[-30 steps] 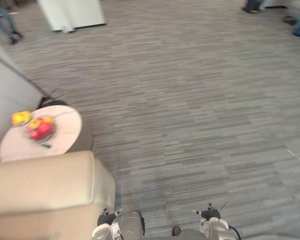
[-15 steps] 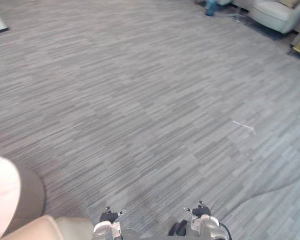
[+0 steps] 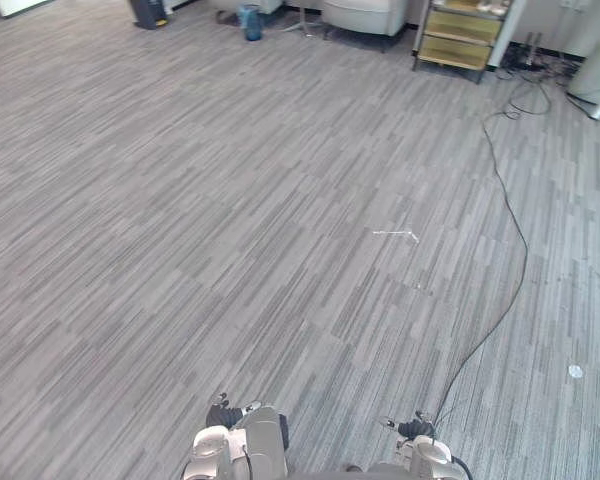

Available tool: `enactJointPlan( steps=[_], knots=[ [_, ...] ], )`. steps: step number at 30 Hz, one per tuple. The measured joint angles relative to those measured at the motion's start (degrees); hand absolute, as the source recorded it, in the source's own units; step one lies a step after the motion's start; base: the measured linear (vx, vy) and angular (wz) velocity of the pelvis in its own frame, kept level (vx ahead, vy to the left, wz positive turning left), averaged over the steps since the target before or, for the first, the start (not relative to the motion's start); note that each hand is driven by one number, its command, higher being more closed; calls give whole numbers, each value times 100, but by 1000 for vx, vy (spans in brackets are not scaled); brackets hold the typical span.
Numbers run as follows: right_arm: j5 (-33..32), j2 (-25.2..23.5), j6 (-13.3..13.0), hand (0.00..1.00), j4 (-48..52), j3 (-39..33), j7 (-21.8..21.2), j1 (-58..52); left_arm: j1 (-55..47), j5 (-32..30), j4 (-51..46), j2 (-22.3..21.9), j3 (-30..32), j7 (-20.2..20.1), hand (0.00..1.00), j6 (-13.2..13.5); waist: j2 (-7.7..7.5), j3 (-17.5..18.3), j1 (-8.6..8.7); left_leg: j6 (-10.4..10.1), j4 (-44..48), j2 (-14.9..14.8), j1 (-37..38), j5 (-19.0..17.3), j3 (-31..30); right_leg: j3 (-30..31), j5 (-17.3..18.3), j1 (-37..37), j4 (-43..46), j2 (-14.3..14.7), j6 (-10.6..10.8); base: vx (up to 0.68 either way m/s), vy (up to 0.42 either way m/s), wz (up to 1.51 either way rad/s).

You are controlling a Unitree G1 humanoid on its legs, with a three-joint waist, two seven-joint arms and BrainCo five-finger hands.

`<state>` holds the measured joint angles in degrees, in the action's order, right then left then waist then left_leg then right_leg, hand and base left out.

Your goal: Pick up cushions and gather them together orderly.

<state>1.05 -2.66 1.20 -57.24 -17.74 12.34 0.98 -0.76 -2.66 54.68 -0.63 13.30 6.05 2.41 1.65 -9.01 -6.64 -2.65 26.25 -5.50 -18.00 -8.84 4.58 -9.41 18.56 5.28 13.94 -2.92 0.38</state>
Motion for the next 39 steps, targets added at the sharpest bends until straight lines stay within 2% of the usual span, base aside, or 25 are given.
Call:
enactJointPlan(
  steps=[2,5,6,7,8,10,11,13,14,16,17,18,20,22,24,25,27,29,31,32,33,35,37,38,39],
  knots=[
    [3,-76,-4,0,18,-31,1,-87,13,-10,-12,50,20,-3,0,-12,-230,121,11,64,161,105,10,-353,257,200,-49,62,-94,-207,91,502,212,-59],
    [27,-109,-5,0,23,-46,-29,-115,-5,-10,21,88,-9,-6,0,-36,-295,176,-37,259,304,103,438,-810,731,588,-48,-336,1185,-440,288,506,250,-68],
    [75,-108,-9,0,23,-54,-67,-96,-1,-11,70,116,-95,-9,0,-43,-281,147,-36,300,250,101,717,-944,871,661,-291,-832,2375,-557,809,506,201,-67],
    [132,-105,-2,0,62,-69,-104,-111,2,-19,109,136,-179,-12,0,-67,-265,131,-17,331,167,107,1038,-1065,930,649,-387,-1302,3493,-664,1102,411,118,-55],
    [145,-92,-8,0,79,-72,-117,-88,14,-24,113,142,-222,-13,0,-73,-261,128,14,343,87,106,1249,-1110,929,515,-352,-1505,3941,-717,1004,405,59,-37],
    [157,-72,-26,0,238,-67,-140,-131,19,-22,125,131,-328,-11,0,-70,-193,99,68,300,-417,58,1947,-1227,972,-152,-150,-1980,4148,-833,554,459,4,-24],
    [158,-63,-28,0,229,-68,-161,-87,44,-22,162,132,-328,-11,0,-67,-208,93,76,287,-682,21,2253,-1231,1042,-432,-51,-2190,3768,-826,368,425,-27,-19],
    [157,22,-45,0,212,-58,-213,24,80,-22,260,145,-385,-12,0,-68,-196,92,174,273,-1088,-58,2617,-1227,1097,-692,-142,-2646,2745,-729,304,428,-76,-4],
    [158,106,-42,0,174,-52,-233,119,106,-25,316,174,-465,-13,0,-63,-173,91,254,264,-1250,-99,2721,-1223,1091,-659,-438,-2838,1948,-617,276,460,-116,25],
    [176,293,-34,0,-43,-41,-232,166,94,-61,427,226,-594,-13,0,-63,-176,62,368,170,-1537,-70,3014,-1208,963,-401,-1414,-2904,680,-452,215,541,-179,36],
    [134,452,-33,0,-160,-80,-258,131,77,-69,493,192,-572,-12,0,-72,-75,51,410,57,-1456,-171,3183,-1228,717,-266,-1835,-2849,901,-291,-66,585,-205,14],
    [205,546,-35,0,-238,-79,-256,227,55,-71,506,141,-570,-18,0,-63,107,54,376,-114,-1147,-350,3124,-1124,556,-320,-1576,-2827,1133,-214,-121,600,-211,3],
    [330,599,-12,0,-228,-201,-259,285,76,-75,505,59,-482,-9,0,-63,261,38,383,-91,165,-533,2585,-839,219,-433,-1159,-2717,1363,-117,-189,531,-209,-1],
    [337,580,3,0,-212,-162,-239,237,82,-79,378,-107,-163,-5,0,-81,459,-71,334,124,2545,-969,1597,458,66,-497,-921,-2025,1023,164,-332,669,-214,-8],
    [290,463,12,0,-223,-83,-210,243,-3,-81,171,-75,-162,-10,0,-60,425,-118,277,35,3851,-1056,881,45,183,-358,-856,-1035,340,370,-430,672,-88,-31],
    [264,419,15,0,-221,0,-210,263,-7,-71,101,-23,-199,-10,0,-53,300,-165,226,80,3907,-990,659,-85,321,-285,-846,-753,74,362,-431,557,-54,-29],
    [216,369,8,0,-225,27,-210,304,-5,-64,-17,27,-216,-9,0,-31,215,-156,155,126,3625,-865,140,-342,598,-178,-842,-284,-403,325,-411,505,-14,-28],
    [129,394,32,0,-266,-39,-202,345,8,-56,-102,13,-219,-11,0,-1,202,-154,39,139,1663,-509,-350,-535,1030,-77,-798,205,-835,159,-293,508,93,-36],
    [128,454,36,0,-272,-77,-176,330,-18,-52,-113,-36,-198,-12,0,41,239,-141,-6,93,-697,-110,-364,177,1122,29,-532,627,-1048,-51,29,607,212,-33],
    [128,480,35,0,-274,-60,-147,317,-34,-42,-115,-38,-198,-18,0,69,222,-133,-51,127,-969,-79,-318,749,1186,89,-417,736,-1099,-87,131,593,232,-31],
    [128,433,33,0,-334,-18,-121,366,-18,-54,-97,-11,-200,-18,0,78,94,-83,-98,434,-890,79,-248,892,1353,192,-339,874,-1164,-259,118,605,220,-17],
    [131,372,34,0,-431,-62,-104,408,27,-54,-116,57,-153,-29,0,84,-77,-39,-98,676,-469,195,-387,467,1333,176,-592,894,-1076,-404,141,603,222,10],
    [148,316,35,0,-437,-172,-111,312,20,-55,-118,69,-135,-45,0,72,-156,-2,-131,766,-7,229,-305,19,1298,209,-716,863,-414,-492,352,595,226,27],
    [154,289,34,0,-445,-230,-115,264,23,-53,-105,92,-168,-54,0,64,-173,3,-151,726,66,256,-70,-287,1224,294,-822,551,628,-536,592,687,251,19],
    [167,263,26,0,-441,-228,-123,243,32,-53,-53,154,-252,-69,0,54,-221,-12,-147,698,19,313,227,-474,1194,456,-1243,11,2058,-648,1124,676,236,19]
  ],
)
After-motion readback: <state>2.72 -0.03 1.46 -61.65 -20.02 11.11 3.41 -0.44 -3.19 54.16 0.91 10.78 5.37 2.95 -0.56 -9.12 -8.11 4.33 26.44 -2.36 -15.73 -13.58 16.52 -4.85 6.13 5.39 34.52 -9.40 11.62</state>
